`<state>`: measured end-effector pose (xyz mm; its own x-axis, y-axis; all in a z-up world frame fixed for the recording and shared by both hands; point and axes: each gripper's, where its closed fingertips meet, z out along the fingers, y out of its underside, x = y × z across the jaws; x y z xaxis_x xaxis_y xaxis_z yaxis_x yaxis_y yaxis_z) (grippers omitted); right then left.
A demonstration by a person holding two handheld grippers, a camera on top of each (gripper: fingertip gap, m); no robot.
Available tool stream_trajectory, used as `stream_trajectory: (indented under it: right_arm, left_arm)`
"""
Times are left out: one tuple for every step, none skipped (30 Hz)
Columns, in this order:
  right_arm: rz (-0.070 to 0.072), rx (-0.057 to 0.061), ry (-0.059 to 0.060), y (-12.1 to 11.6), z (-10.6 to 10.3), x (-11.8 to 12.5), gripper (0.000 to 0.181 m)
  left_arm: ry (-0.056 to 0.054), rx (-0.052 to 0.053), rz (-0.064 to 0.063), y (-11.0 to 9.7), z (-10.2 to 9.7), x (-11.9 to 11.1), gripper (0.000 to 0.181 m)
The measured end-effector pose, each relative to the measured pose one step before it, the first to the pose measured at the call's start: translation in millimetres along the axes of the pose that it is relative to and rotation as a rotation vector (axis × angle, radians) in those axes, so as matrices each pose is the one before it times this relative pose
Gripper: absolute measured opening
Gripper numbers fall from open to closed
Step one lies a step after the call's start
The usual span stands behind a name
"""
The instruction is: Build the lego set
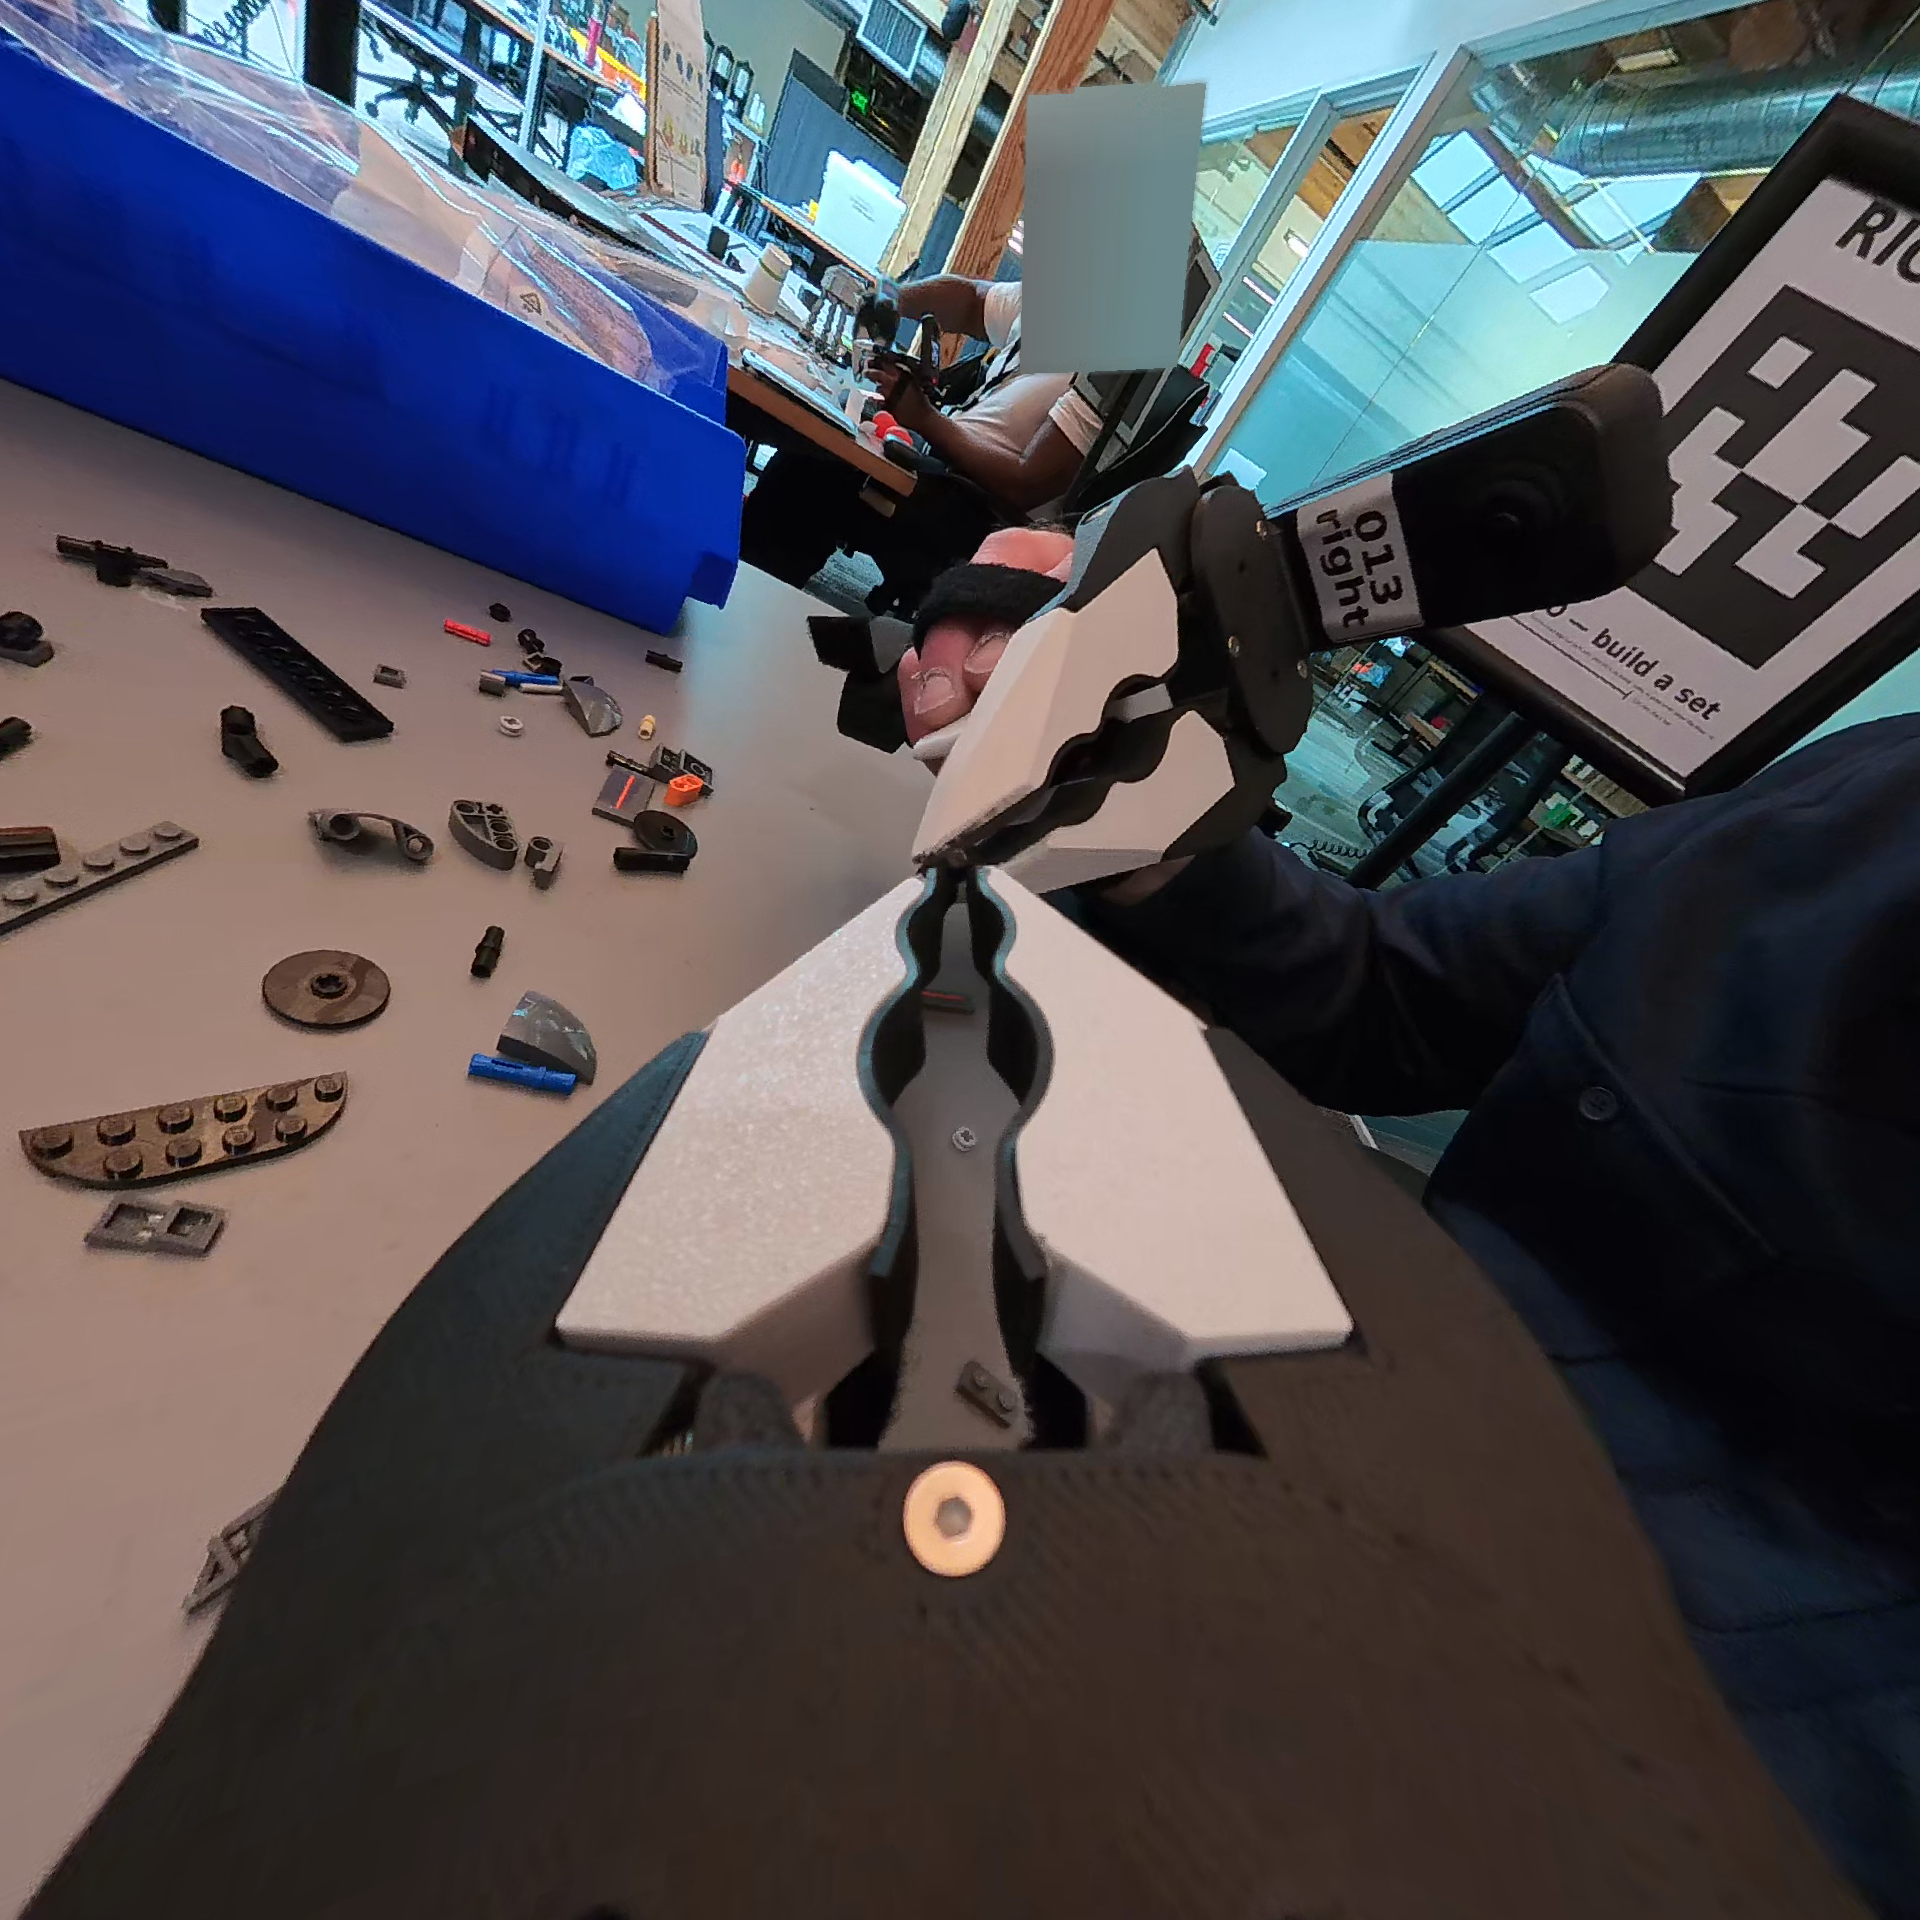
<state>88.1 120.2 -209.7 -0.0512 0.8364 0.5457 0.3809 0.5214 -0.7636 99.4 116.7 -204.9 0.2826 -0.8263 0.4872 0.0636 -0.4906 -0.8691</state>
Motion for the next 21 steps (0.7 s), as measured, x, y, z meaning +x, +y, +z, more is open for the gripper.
stream_trajectory:
  right_arm:
    - [-0.0021,-0.0049,0.0057,0.54,0.15,0.69,0.001]
    - [-0.0052,-0.0062,0.0077,0.66,0.27,0.7,0.001]
    - [-0.0059,-0.0061,0.0076,0.5,0.32,0.57,0.0]
    - [-0.01,-0.0072,0.0079,0.39,0.37,0.3,0.001]
    - [-0.0139,-0.0087,0.0093,0.41,0.52,0.19,0.001]
    - [-0.013,-0.0093,0.0098,0.34,0.52,0.12,0.001]
    - [-0.0123,-0.0078,0.0098,0.22,0.64,0.24,0.001]
    - [-0.0133,-0.0085,0.0091,0.38,0.51,0.15,0.001]
    - [-0.019,-0.0111,0.0118,0.34,0.58,0.19,0.001]
    - [-0.0227,-0.0114,0.0146,0.27,0.51,0.22,0.0]
    - [-0.0216,-0.0089,0.0126,-0.41,0.5,-0.14,0.0]
    - [-0.0189,-0.0095,0.0105,-0.18,0.74,-0.38,0.001]
    - [-0.0228,-0.0141,0.0144,0.5,0.87,0.12,0.001]
    - [-0.0233,-0.0147,0.0154,0.74,1.01,0.37,0.001]
    - [-0.0182,-0.0095,0.0102,0.24,0.82,-0.17,0.001]
    - [-0.013,-0.008,0.009,0.23,0.68,0.07,0.001]
    - [-0.0074,-0.0061,0.0077,0.32,0.42,0.41,0.001]
    - [-0.006,-0.0083,0.0056,0.72,0.67,0.27,0.001]
    - [-0.0145,-0.0077,0.0086,0.38,0.33,0.18,0.001]
    - [-0.0119,-0.0049,0.0075,-0.21,0.16,0.09,0.001]
    - [-0.0103,-0.0054,0.0051,-0.08,0.05,-0.07,0.001]
  left_arm:
    - [0.0016,0.0013,-0.0015,-0.15,0.03,0.17,0.004]
    - [0.0029,0.0015,-0.0046,-0.25,0.14,0.27,0.006]
    - [0.0032,0.002,-0.0059,-0.29,0.01,0.22,0.008]
    - [0.0012,0.002,-0.005,-0.12,-0.07,-0.25,0.008]
    - [-0.0006,0.0008,-0.0043,0.01,-0.09,-0.39,0.009]
    - [-0.0006,0.0005,-0.0044,-0.04,-0.22,-0.36,0.009]
    - [0.0001,0.0017,-0.0049,-0.2,-0.29,-0.42,0.01]
    - [-0.0015,0.001,-0.0054,-0.1,-0.24,-0.58,0.01]
    - [-0.0027,-0.0009,-0.0041,0.24,-0.11,-0.67,0.01]
    - [-0.0057,0.0006,-0.0021,0.07,-0.23,-1.2,0.009]
    - [-0.008,-0.0016,-0.0033,0.38,-0.28,-1.79,0.008]
    - [-0.0035,-0.0002,-0.0038,0.33,-0.34,-1.29,0.007]
    - [-0.0015,0.0024,-0.005,-0.08,-0.39,-0.86,0.007]
    - [-0.0029,0.0017,-0.0055,-0.03,-0.05,-1.22,0.008]
    - [-0.0025,-0.0003,-0.0033,0.19,-0.18,-1.04,0.008]
    - [-0.0001,0.001,-0.0016,-0.08,-0.1,-0.4,0.008]
    - [-0.0007,0.0023,-0.0019,-0.31,-0.24,-0.38,0.008]
    - [-0.0017,0.0014,-0.0016,-0.26,-0.21,-0.45,0.009]
    - [0.0015,0.0002,-0.0007,-0.24,-0.12,0.1,0.01]
    - [0.002,0.0005,-0.0001,-0.26,-0.27,0.31,0.01]
    - [-0.0009,0.0016,0.0011,-0.31,-0.25,-0.02,0.01]
